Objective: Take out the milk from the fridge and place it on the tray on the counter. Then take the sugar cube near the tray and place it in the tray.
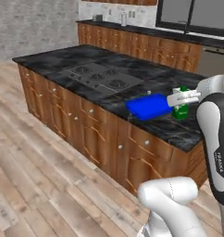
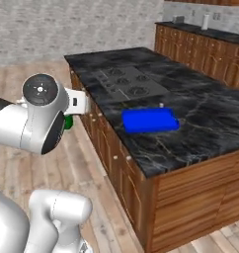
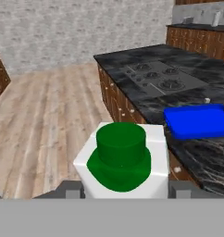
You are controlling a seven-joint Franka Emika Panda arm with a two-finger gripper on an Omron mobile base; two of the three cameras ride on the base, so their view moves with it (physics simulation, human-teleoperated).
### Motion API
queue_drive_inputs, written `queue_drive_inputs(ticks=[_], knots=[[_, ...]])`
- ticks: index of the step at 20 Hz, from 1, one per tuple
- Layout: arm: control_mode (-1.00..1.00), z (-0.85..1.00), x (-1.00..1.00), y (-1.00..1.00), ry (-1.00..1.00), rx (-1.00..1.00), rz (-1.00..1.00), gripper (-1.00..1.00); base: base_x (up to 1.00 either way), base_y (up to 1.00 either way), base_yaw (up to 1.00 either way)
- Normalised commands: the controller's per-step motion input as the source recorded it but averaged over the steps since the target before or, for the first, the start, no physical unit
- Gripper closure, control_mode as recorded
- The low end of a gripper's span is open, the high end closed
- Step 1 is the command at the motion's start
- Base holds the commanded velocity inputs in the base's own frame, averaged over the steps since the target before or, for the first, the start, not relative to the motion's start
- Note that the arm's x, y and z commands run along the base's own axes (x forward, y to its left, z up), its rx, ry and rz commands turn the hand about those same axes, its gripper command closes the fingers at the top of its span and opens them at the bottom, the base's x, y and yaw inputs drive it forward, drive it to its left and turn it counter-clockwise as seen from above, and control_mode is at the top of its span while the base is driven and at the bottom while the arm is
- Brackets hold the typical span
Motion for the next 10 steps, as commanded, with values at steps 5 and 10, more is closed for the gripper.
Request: queue_drive_inputs(ticks=[5,10], knots=[[1.0,0.0,0.0,0.0,0.0,0.0,0.0,1.0,0.46,0.72,-0.74],[1.0,0.0,0.0,0.0,0.0,0.0,0.0,1.0,0.2,0.79,-0.72]])
